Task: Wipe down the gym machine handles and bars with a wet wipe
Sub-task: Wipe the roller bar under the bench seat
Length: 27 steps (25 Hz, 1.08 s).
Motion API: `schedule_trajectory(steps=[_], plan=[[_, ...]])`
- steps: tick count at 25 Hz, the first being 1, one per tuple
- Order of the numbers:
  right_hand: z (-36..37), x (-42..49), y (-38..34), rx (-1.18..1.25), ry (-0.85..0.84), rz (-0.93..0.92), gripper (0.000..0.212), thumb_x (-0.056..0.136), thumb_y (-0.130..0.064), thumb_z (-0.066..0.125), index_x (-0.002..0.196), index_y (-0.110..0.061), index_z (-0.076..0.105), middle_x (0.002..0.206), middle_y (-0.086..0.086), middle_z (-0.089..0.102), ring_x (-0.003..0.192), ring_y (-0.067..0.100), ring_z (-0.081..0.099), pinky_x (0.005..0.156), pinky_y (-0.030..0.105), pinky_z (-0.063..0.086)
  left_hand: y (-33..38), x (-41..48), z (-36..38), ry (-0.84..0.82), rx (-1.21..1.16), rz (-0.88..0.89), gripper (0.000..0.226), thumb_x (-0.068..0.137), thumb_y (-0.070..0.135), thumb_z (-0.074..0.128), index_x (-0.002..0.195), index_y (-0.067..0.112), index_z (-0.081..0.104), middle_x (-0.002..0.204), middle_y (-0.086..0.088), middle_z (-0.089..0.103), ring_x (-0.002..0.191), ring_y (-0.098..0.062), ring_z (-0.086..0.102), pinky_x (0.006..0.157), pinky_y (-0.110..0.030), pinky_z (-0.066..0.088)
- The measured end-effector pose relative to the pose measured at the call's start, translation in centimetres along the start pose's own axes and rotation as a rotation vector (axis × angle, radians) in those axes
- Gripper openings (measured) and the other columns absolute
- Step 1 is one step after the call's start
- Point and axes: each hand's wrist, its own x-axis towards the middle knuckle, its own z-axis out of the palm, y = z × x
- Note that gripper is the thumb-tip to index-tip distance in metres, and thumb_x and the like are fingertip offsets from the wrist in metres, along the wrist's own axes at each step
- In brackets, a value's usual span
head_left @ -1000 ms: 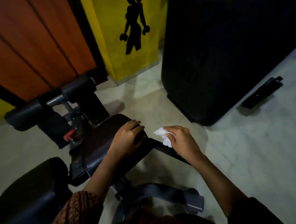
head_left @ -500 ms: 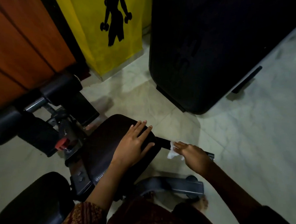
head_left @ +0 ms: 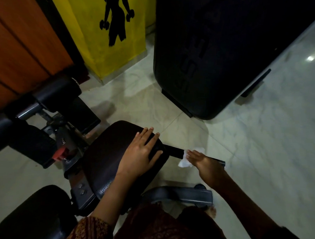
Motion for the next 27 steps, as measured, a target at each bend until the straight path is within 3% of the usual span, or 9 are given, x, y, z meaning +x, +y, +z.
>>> schedule_trajectory(steps=[4,7,9,13,15,18,21,24,27], plan=[[-0.2,2.7,-2.7,0.095,-0.050,0.076,0.050,0.078,0.003,0.053,0.128,0.003,0.051,0.127,0.023,0.055,0.114,0.036,0.056,0.095,0.045,0.047,0.1,0.0,0.1,-0.014,0.031,0.003,0.055,0.086,0.042,0.043,0.122,0.004,0.058,0.129,-0.021,0.055,0.121,-0.037,0.051,0.103,-0.046,0.029],[1.5,3.6,-2.9,0.058,-0.088,-0.037,0.056,0.076,-0.001,0.031,0.129,0.000,0.052,0.128,0.017,0.057,0.113,0.029,0.059,0.093,0.039,0.049,0.1,0.0,0.0,-0.027,0.043,-0.006,0.055,0.086,0.043,0.044,0.123,0.004,0.058,0.130,-0.021,0.054,0.122,-0.036,0.050,0.103,-0.046,0.028],[1.5,1.8,-1.9,0.051,-0.073,-0.031,0.061,0.067,-0.006,0.026,0.115,0.002,0.062,0.114,0.017,0.066,0.097,0.027,0.067,0.077,0.039,0.057,0.2,-0.1,-0.1,-0.025,0.028,-0.011,0.054,0.087,0.042,0.045,0.124,0.004,0.057,0.131,-0.021,0.053,0.123,-0.036,0.049,0.104,-0.046,0.028],[-0.9,-1.9,-0.7,-0.065,0.153,0.103,0.031,0.063,0.000,0.052,0.088,-0.001,0.070,0.079,0.015,0.070,0.065,0.028,0.070,0.048,0.033,0.055,0.3,-0.1,-0.2,-0.024,0.035,-0.008,0.054,0.087,0.041,0.045,0.123,0.004,0.057,0.130,-0.021,0.053,0.123,-0.036,0.049,0.104,-0.046,0.028],[-1.3,0.0,-2.0,-0.094,0.121,0.217,0.039,0.058,0.005,0.067,0.096,-0.004,0.068,0.085,0.012,0.068,0.073,0.027,0.068,0.059,0.031,0.057,0.3,0.0,-0.1,-0.025,0.046,-0.004,0.054,0.087,0.041,0.044,0.122,0.003,0.058,0.129,-0.022,0.054,0.122,-0.036,0.050,0.103,-0.047,0.029],[0.6,3.2,-4.3,0.063,-0.005,0.132,0.053,0.072,0.003,0.044,0.122,-0.002,0.056,0.110,0.017,0.063,0.100,0.033,0.060,0.087,0.039,0.049,0.5,0.0,-0.1,-0.019,0.076,0.006,0.055,0.086,0.041,0.043,0.121,0.002,0.058,0.127,-0.023,0.055,0.120,-0.037,0.051,0.101,-0.047,0.030],[1.8,1.9,-2.9,0.050,0.066,0.102,0.056,0.059,0.000,0.046,0.112,-0.001,0.063,0.091,0.014,0.069,0.075,0.031,0.067,0.066,0.033,0.054,0.7,-0.2,0.0,0.011,0.087,0.091,0.050,0.089,0.034,0.044,0.118,-0.004,0.060,0.124,-0.023,0.057,0.119,-0.036,0.053,0.107,-0.040,0.032],[1.1,-2.5,0.8,0.010,0.090,0.199,0.054,0.051,0.010,0.064,0.105,0.003,0.066,0.082,0.015,0.070,0.070,0.031,0.067,0.062,0.034,0.058,0.8,-0.3,0.2,0.005,0.104,0.218,0.042,0.090,0.028,0.044,0.110,-0.003,0.065,0.120,-0.020,0.061,0.117,-0.034,0.055,0.107,-0.038,0.028],[-0.1,-3.8,2.1,-0.020,0.122,0.250,0.031,0.062,0.001,0.054,0.089,0.000,0.069,0.072,0.015,0.067,0.065,0.032,0.065,0.059,0.030,0.055,0.6,-0.3,0.3,-0.068,0.165,0.248,0.046,0.089,0.033,0.042,0.115,0.001,0.063,0.125,-0.018,0.059,0.122,-0.033,0.051,0.108,-0.038,0.023]])
